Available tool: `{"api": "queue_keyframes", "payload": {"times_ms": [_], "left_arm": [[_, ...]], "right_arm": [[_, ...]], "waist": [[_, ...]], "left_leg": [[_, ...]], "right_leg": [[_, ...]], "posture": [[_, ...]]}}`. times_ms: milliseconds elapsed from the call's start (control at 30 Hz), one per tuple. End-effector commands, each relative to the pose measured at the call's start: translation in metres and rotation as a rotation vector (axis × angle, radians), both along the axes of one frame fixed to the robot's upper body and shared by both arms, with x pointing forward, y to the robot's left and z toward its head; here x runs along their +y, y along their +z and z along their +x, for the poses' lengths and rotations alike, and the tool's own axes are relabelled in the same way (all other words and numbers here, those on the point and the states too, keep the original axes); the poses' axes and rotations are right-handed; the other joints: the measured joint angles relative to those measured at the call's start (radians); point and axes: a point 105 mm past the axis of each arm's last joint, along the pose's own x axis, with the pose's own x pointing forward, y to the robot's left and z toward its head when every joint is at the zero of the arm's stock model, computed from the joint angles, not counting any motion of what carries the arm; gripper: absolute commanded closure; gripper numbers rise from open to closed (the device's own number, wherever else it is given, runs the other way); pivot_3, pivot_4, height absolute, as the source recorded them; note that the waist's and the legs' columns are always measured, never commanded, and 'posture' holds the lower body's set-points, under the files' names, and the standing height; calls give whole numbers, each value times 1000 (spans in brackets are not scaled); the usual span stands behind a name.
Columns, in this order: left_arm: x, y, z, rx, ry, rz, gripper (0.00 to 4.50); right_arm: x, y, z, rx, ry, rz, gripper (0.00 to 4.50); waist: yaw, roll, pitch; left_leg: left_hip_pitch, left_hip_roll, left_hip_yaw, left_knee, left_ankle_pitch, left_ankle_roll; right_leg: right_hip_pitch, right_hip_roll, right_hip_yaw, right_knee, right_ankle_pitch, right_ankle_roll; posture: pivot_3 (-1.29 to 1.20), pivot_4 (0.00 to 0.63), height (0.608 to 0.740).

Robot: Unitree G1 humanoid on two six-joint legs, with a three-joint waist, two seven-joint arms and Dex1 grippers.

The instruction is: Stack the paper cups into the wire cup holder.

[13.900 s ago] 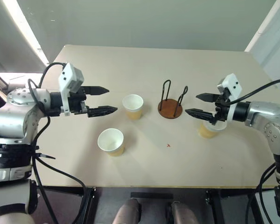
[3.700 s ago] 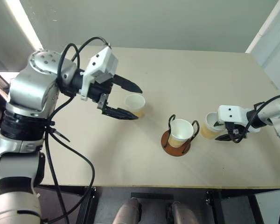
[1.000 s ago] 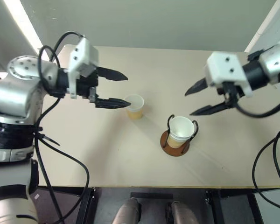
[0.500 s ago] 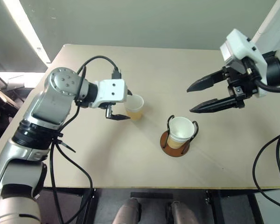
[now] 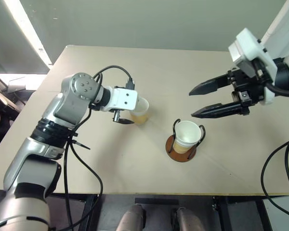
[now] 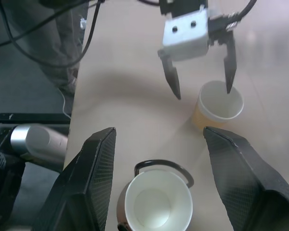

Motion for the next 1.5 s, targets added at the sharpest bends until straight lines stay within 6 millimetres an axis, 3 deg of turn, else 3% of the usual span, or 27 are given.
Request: {"api": "queue_keyframes", "payload": {"times_ms": [33,433,533,633,900,1200,1500], "left_arm": [[-7,11,2,-46,-30,14,0],[-10,-17,18,16,-25,44,0],[-8,-21,22,18,-24,58,582],[-9,-20,24,15,-35,62,1619],[-21,5,10,55,-120,4,4436],[-20,28,-18,147,-208,-19,4436],[-45,82,-52,169,-346,-133,4436]], "right_arm": [[-3,11,-6,-47,-3,25,1542],[-3,10,2,-86,-16,54,1542],[-3,12,3,-105,-16,83,1499],[-4,11,4,-114,-21,92,1499],[-6,14,6,-142,-9,137,1499],[-21,14,10,-105,-25,176,1499],[-53,29,5,-88,-84,237,1499]], "waist": [[0,0,0],[1,0,0],[1,0,0],[2,0,0],[4,0,0],[4,0,0],[5,0,0]], "left_leg": [[0,0,0,0,0,0],[0,0,0,1,0,0],[0,0,1,1,0,0],[-1,0,1,1,0,0],[-1,0,1,1,0,0],[-2,0,1,2,0,0],[-3,0,1,3,0,0]], "right_leg": [[0,0,0,0,0,0],[-1,0,0,1,0,0],[-2,0,0,2,0,0],[-2,0,0,2,0,0],[-2,0,0,2,0,0],[-2,0,0,2,0,0],[-2,0,0,2,0,0]], "posture": [[0,150,740],[0,150,740],[0,150,740],[0,150,740],[0,150,740],[0,150,740],[0,150,740]]}}
